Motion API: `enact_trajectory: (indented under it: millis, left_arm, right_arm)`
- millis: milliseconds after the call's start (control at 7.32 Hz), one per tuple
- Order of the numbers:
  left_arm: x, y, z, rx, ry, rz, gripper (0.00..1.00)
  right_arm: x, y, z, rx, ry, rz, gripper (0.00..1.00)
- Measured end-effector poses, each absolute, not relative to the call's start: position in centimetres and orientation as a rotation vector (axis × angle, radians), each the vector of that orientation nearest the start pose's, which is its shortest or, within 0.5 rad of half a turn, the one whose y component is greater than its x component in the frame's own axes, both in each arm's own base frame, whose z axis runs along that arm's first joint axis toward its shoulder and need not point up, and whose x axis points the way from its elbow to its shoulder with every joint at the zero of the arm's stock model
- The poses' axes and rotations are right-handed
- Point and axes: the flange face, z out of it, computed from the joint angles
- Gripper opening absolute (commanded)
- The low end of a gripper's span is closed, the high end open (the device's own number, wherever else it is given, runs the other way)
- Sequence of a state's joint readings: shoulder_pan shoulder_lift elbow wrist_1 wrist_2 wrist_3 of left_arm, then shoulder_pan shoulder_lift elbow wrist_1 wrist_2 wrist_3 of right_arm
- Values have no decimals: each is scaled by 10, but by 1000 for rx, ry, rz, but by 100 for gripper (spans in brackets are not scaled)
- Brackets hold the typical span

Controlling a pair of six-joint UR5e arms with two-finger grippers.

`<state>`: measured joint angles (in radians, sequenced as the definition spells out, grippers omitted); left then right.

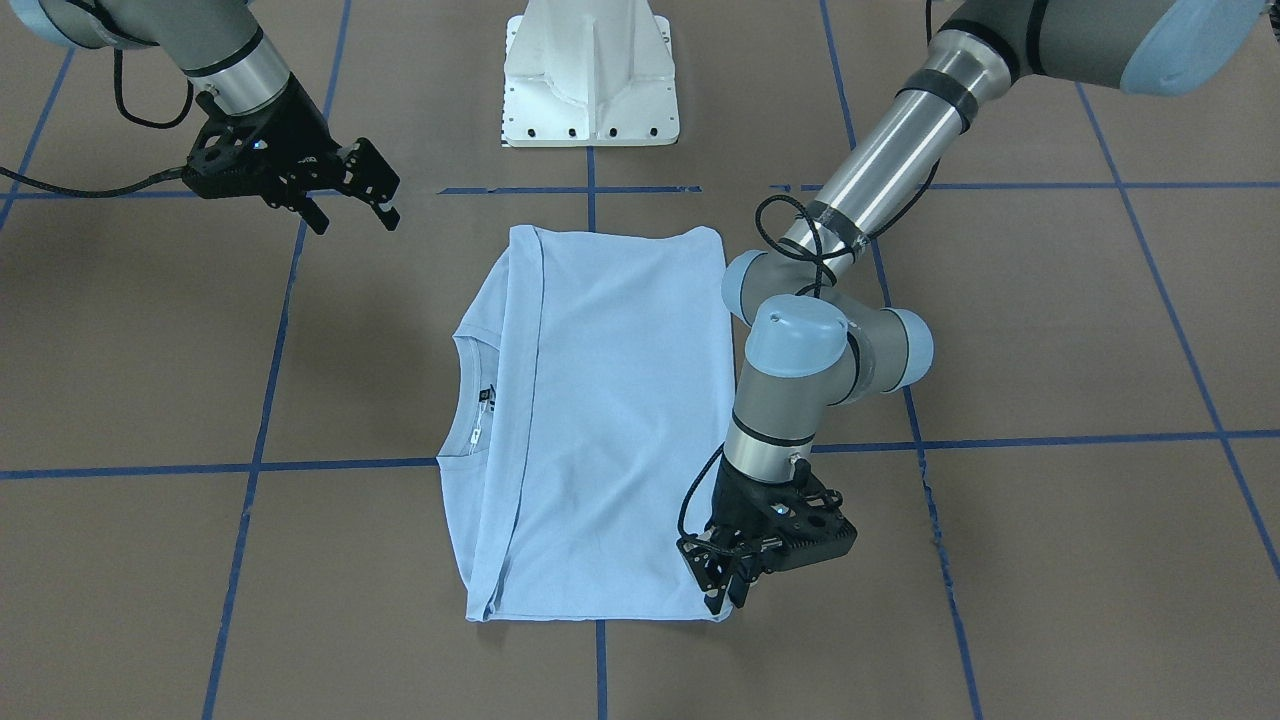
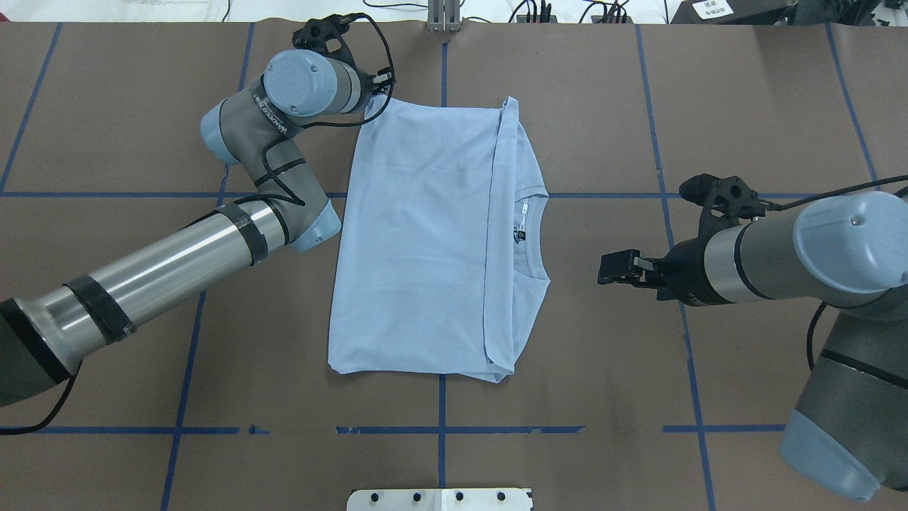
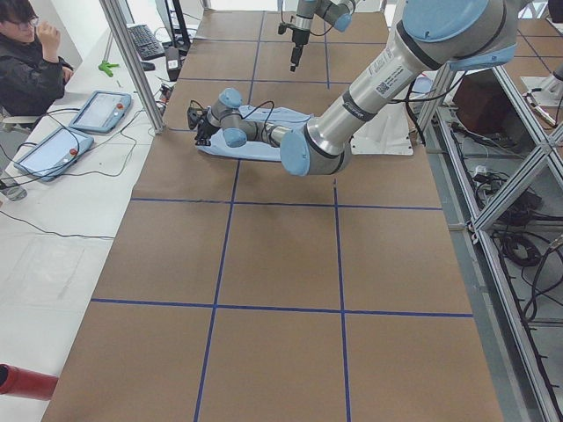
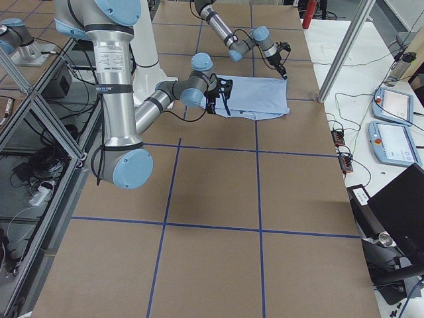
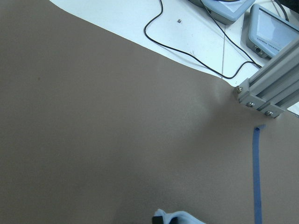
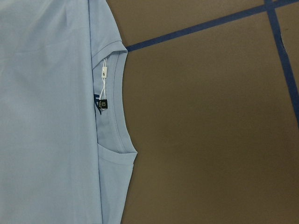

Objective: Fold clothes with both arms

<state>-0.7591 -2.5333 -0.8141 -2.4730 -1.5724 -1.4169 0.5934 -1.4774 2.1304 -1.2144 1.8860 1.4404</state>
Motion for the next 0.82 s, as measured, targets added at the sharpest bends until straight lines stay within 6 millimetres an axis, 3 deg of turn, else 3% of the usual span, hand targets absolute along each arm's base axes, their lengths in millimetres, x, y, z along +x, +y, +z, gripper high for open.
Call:
enact_trajectory:
  millis: [410,547,683,820]
  left_arm:
    - [483,-724,290,473,999,-505,100]
    - [463,-718,304,432,992,-463,100]
    - [444,-700,317,396,984,-414,100]
    - [426,-678,324,367,975,-378,100]
  right_arm:
    - [-361,-365,309,95,-1036,264,100]
    - [-373,-369,307,90,-1025,260,100]
    - [-390,-373,300,91,-994,258,100]
    - [-421,-375,283,110,-941,236,100]
